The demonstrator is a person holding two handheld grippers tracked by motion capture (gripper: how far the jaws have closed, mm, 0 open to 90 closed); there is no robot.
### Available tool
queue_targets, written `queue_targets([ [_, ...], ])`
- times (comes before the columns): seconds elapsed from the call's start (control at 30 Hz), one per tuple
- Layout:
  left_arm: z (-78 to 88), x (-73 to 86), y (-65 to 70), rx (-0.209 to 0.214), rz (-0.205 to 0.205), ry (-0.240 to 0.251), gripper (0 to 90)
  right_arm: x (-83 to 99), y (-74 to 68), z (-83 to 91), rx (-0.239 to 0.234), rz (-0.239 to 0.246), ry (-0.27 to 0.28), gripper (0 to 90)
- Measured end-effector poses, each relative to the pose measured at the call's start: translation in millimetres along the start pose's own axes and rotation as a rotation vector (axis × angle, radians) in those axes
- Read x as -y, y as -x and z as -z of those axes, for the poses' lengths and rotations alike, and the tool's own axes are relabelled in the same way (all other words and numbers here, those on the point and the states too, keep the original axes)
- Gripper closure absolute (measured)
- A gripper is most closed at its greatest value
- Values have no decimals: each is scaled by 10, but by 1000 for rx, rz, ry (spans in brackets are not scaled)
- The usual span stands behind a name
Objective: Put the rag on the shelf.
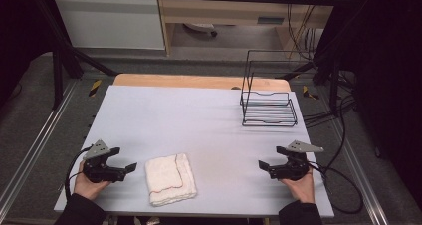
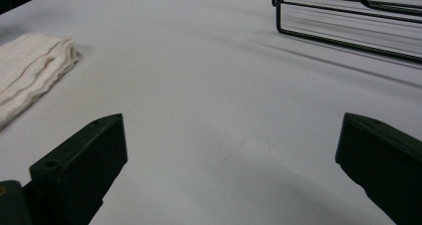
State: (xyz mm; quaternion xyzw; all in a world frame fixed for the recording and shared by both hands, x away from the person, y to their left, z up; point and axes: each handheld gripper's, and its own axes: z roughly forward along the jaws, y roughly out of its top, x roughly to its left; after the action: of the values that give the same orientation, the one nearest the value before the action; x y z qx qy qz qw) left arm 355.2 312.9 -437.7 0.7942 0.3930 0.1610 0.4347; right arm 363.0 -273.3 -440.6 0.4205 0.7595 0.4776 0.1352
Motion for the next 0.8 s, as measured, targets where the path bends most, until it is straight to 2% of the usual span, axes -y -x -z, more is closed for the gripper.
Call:
queue_targets([
  [0.3, -17, -45, 51, -6, 4, 2, 68, 6, -15, -15, 3, -6, -10, 5],
  [0.43, -14, -88, 89, -10, -4, 5, 75, -14, -58, -35, 9, 8, -23, 5],
  [0.53, -21, -125, 134, -2, 5, 7, 85, -25, -103, -67, -1, 12, -28, 5],
  [0.73, -105, -273, 247, 14, 11, 4, 132, -48, -196, -150, -15, 24, -50, 8],
  [0.77, -159, -331, 306, 25, 0, -7, 142, -49, -206, -159, -21, 23, -51, 9],
  [0.8, -159, -331, 306, 25, 0, -7, 152, -51, -217, -167, -24, 21, -52, 9],
])
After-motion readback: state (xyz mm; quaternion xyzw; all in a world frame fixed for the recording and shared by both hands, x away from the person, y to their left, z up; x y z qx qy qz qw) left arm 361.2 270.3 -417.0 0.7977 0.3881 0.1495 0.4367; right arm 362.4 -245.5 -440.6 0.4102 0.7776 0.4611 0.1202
